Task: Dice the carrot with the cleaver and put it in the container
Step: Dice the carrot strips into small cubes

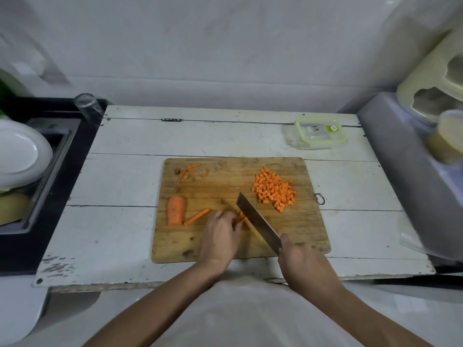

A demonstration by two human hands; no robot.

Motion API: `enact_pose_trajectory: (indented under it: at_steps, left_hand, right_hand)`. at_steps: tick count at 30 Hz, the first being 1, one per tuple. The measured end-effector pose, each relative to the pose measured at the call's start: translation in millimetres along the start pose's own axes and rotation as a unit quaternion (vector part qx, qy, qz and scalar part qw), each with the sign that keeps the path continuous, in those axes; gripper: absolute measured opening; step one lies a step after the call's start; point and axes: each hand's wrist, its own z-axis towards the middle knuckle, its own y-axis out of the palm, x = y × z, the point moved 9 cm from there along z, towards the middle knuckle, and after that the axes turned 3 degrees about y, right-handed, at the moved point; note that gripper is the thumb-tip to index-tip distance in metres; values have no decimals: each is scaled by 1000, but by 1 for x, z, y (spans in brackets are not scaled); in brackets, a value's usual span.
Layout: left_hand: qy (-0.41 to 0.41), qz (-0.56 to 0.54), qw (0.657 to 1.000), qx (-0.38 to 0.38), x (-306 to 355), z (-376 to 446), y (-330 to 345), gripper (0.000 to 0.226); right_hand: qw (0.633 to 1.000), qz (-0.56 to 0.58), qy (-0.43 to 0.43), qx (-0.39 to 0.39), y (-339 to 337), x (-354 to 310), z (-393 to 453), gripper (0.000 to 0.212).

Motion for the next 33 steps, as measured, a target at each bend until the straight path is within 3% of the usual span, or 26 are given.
enact_pose_trajectory:
  at_steps: [8, 16, 24, 29, 33]
  left_hand:
    - [27, 25, 999, 2, 3, 4, -1, 8]
    - [20, -13, 1000, 12, -4, 2, -1, 7]
    - [29, 3, 999, 21, 0, 0, -2, 12]
    - [39, -11, 999, 12, 0, -3, -2, 8]
    - [25, -31, 999, -2, -9, -7, -3, 22]
  right_hand:
    - [999, -12, -23, -20, 8, -15, 16, 20]
    - [999, 40, -5, 9, -9, -13, 18, 8]
    - [999, -6, -27, -22, 12, -26, 14, 24]
    - [997, 73, -2, 15, -6, -31, 37, 10]
    - [996, 93, 4, 12, -11, -11, 15, 12]
